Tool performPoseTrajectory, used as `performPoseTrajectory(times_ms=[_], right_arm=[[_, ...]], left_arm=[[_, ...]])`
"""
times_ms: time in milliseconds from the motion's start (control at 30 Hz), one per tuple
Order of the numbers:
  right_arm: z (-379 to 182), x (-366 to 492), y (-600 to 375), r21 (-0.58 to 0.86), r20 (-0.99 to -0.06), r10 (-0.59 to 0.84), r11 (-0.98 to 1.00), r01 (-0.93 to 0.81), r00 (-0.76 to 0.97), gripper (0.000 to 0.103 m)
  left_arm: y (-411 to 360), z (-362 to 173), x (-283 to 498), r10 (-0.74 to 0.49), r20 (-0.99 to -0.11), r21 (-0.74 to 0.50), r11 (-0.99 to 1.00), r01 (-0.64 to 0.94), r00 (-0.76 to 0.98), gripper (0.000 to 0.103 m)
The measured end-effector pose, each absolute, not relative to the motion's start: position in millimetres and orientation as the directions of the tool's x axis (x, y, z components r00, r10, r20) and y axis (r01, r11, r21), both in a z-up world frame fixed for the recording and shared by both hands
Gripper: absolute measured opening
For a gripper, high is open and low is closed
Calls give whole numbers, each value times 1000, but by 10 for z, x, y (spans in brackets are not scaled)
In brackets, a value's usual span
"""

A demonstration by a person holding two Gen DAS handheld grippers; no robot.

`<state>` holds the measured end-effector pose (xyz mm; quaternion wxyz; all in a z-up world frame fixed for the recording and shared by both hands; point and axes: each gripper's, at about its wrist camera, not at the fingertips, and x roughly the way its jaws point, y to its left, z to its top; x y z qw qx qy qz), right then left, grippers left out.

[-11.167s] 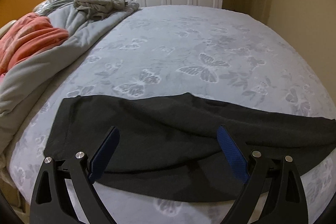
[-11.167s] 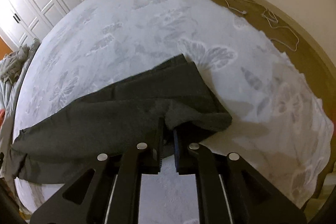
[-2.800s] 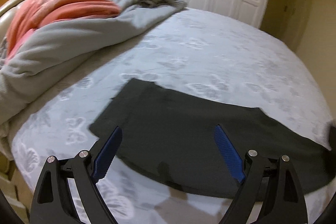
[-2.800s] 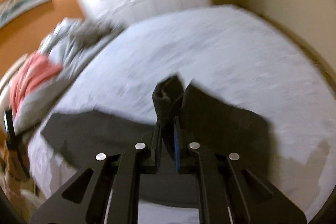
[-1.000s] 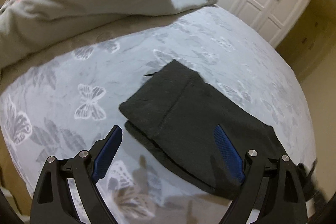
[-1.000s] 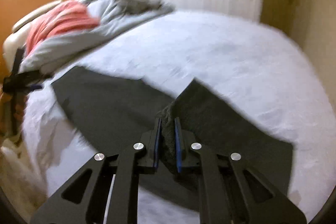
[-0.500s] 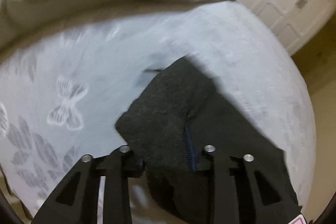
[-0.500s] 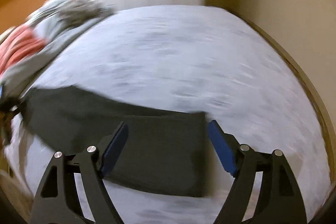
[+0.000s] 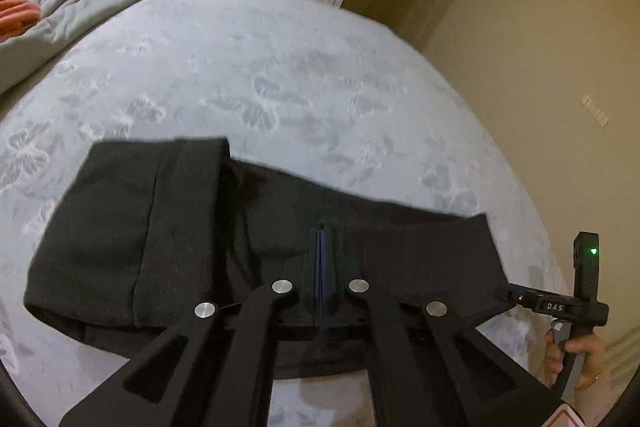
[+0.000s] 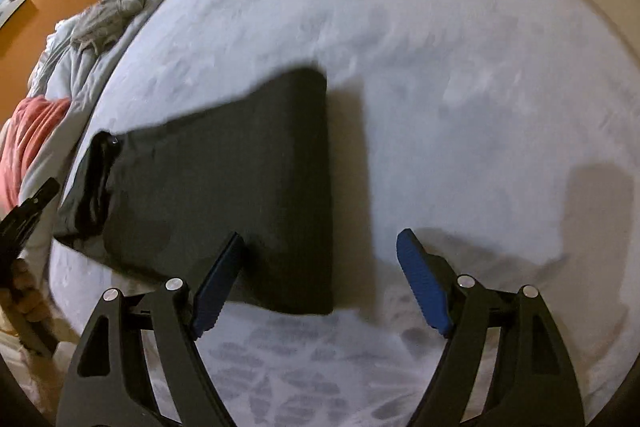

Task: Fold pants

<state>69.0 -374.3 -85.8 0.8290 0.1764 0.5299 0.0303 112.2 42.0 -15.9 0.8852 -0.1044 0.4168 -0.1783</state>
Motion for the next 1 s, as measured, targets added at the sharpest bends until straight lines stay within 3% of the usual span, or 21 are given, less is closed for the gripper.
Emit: performPoseTrajectory(times_ms=[133, 167, 200, 233, 267, 300, 367, 433, 533, 600, 667, 767, 800, 900, 1000], right_arm=[[-809, 604, -3718, 309, -857, 221, 944, 120, 466, 76], [-785, 585, -3721, 312, -853, 224, 943, 116, 472, 76], [-814, 588, -3715, 314, -855, 225, 942, 119, 468, 74], [-879, 609, -3687, 309, -865, 226, 943, 121, 449, 66], [-888, 630, -3659, 282, -869, 205, 953, 109, 451, 34], [-841, 632, -3620, 275, -862, 209, 958, 81, 462, 12], [-615, 596, -3585, 295, -837, 233, 954, 50, 494, 12], [-484, 565, -3567, 283, -827, 232, 959, 24, 512, 13], [-658, 618, -3550, 223, -885, 172, 972, 70, 432, 23], [-726, 631, -3494, 255, -887, 200, 964, 80, 415, 46], [-697, 630, -3369, 248, -879, 195, 966, 68, 435, 57], [-643, 627, -3232, 208, -876, 167, 977, 42, 452, 68], [-625, 619, -3216, 198, -875, 160, 980, 37, 456, 69], [-586, 625, -3160, 144, -872, 110, 989, 35, 476, 69], [-435, 570, -3132, 67, -832, 29, 997, 49, 554, 69]], left_arm=[[584, 5, 1015, -404, -669, -347, 912, 218, 624, 4], [623, 72, 976, -395, -662, -341, 916, 212, 638, 9], [664, 130, 939, -379, -653, -326, 922, 208, 656, 26], [717, 168, 918, -364, -646, -314, 928, 202, 670, 47], [738, 199, 947, -353, -642, -308, 932, 193, 681, 50], [807, 229, 908, -340, -634, -303, 936, 181, 694, 50], [943, 235, 865, -331, -635, -308, 937, 165, 698, 54], [1068, 173, 847, -328, -649, -332, 934, 132, 687, 75], [1187, -56, 928, -284, -700, -343, 938, 41, 655, 75], [1214, -261, 1017, -282, -737, -357, 934, 0, 614, 75], [1262, -489, 1131, -318, -769, -424, 903, -71, 555, 75], [1286, -662, 1270, -321, -782, -462, 874, -152, 534, 74], [1265, -683, 1311, -311, -784, -453, 878, -153, 537, 70], [1121, -669, 1403, -255, -795, -377, 918, -119, 551, 35], [1012, -630, 1402, -197, -803, -305, 947, -104, 562, 34]])
